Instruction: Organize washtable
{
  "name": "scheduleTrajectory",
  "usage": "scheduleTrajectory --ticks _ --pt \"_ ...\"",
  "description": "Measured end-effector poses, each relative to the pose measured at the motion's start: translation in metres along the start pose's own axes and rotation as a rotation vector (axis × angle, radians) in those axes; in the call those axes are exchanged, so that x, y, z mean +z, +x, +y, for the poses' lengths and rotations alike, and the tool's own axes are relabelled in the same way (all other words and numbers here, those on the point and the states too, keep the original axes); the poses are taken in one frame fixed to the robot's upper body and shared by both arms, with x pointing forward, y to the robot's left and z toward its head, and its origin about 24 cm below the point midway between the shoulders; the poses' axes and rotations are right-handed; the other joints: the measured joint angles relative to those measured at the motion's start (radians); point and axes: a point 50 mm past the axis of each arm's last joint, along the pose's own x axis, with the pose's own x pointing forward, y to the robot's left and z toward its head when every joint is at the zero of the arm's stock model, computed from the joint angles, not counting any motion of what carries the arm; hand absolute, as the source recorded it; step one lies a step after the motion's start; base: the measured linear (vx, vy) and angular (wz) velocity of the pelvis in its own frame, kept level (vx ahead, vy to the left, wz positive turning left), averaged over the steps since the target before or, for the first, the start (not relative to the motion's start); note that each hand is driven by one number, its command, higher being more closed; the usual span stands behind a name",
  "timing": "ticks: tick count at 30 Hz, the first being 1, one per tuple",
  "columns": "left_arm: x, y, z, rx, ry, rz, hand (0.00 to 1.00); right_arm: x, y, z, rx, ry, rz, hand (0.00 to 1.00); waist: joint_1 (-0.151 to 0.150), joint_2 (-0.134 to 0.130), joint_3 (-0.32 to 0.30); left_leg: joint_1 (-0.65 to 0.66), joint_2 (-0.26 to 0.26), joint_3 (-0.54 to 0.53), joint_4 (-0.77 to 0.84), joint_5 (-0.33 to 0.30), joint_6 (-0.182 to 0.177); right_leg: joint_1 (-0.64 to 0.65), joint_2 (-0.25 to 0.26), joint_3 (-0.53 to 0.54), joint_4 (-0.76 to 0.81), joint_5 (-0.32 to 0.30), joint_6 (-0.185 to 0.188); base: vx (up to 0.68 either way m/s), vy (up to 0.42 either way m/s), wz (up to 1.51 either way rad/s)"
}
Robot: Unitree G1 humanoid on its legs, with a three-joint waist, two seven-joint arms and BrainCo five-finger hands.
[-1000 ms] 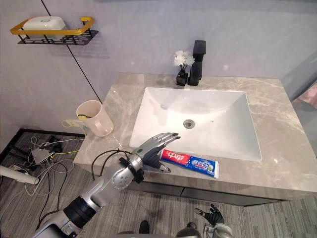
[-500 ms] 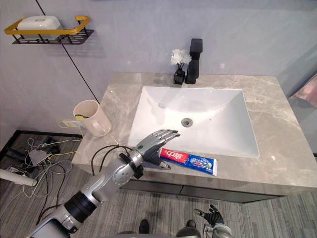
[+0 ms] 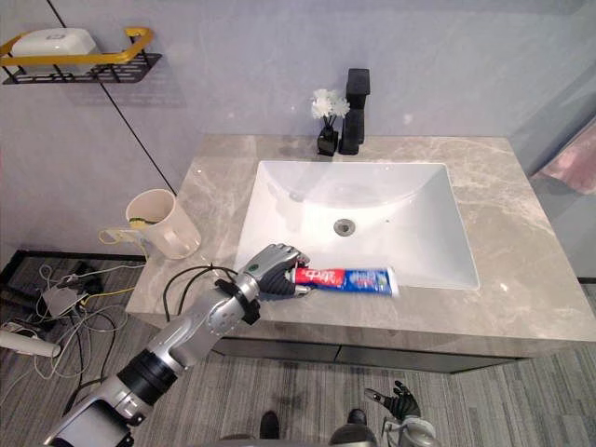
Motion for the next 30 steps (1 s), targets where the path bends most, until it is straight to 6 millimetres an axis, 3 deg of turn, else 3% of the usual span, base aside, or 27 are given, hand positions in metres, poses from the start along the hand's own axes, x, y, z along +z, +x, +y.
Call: scheduleTrajectory --ticks 7,23,30 --pt "-0.02 -0.008 0.005 -0.01 0.036 0.071 1.0 0.001 0.0 -0.001 -0.001 0.001 -0.007 0.0 0.0 0.002 0.001 0.001 0.001 0.002 0.001 0.0 0.0 0.001 -0.001 0.001 0.0 0.0 0.0 -0.03 -0.005 0.0" --pt "-0.033 -0.017 0.01 -0.013 0.035 0.105 1.0 0.001 -0.001 -0.001 -0.008 0.006 -0.009 0.0 0.007 0.011 0.005 0.001 0.003 0.006 -0.001 0.0 0.0 -0.001 0.0 0.003 0.0 0.0 0.0 0.0 -0.001 0.0" --pt "-0.043 -0.034 0.023 0.108 -0.043 0.17 1.0 0.029 -0.007 -0.014 -0.065 0.087 -0.17 0.0 0.008 0.01 0.005 -0.002 0.012 0.028 -0.008 -0.001 -0.001 -0.02 0.005 0.029 0.0 0.002 -0.003 0.0 -0.002 -0.09"
